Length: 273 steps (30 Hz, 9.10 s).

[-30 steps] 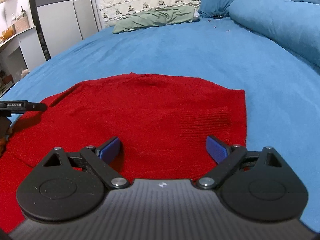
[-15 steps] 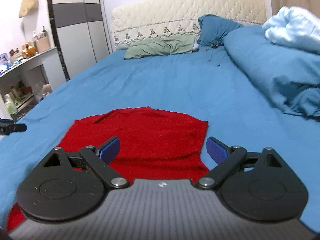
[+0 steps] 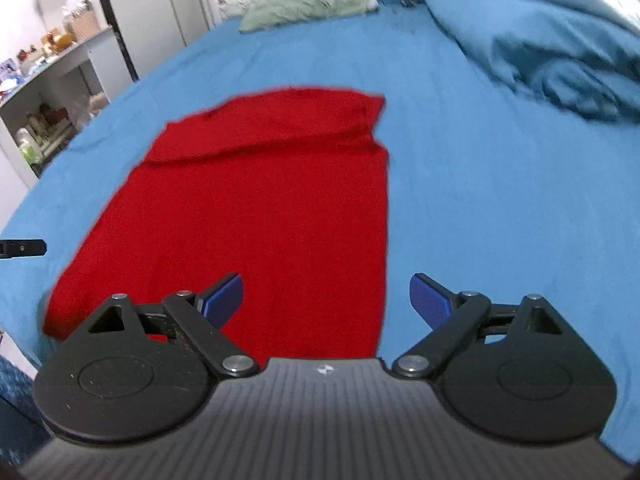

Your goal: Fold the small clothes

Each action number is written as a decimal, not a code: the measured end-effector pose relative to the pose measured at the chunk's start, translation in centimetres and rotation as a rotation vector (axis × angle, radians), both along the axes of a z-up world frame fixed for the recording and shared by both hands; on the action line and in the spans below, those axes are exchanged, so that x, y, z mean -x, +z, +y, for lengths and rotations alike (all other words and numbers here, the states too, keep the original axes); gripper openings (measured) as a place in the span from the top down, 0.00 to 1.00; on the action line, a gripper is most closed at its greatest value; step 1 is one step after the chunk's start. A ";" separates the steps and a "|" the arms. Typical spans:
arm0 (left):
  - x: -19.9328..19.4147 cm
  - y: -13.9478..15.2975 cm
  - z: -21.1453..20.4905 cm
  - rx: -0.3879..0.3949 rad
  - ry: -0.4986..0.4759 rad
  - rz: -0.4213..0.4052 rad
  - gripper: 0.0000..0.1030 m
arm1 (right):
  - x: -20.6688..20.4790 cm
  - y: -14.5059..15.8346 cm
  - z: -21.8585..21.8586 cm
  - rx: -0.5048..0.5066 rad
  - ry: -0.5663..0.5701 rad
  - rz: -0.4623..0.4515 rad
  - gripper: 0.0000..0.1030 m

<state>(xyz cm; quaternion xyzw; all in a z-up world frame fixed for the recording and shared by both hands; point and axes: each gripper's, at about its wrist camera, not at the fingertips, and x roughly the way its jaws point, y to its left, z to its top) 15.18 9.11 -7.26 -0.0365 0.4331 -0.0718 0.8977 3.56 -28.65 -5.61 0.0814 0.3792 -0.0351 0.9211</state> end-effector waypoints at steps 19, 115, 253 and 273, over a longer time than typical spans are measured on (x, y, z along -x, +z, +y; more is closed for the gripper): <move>5.0 -7.2 0.0 -0.081 0.022 -0.004 0.48 | 3.1 -8.4 2.2 0.014 -0.057 0.141 0.55; -24.9 -5.7 -18.9 -0.049 -0.182 -0.109 0.00 | -28.8 -8.0 -8.7 -0.050 -0.059 0.052 0.20; -32.9 -8.0 2.8 0.284 -0.051 -0.021 0.73 | -42.6 -8.7 9.6 -0.373 0.201 0.091 0.56; -14.1 1.1 -5.9 0.245 -0.254 -0.122 0.79 | -21.0 2.1 5.3 -0.289 0.235 0.021 0.64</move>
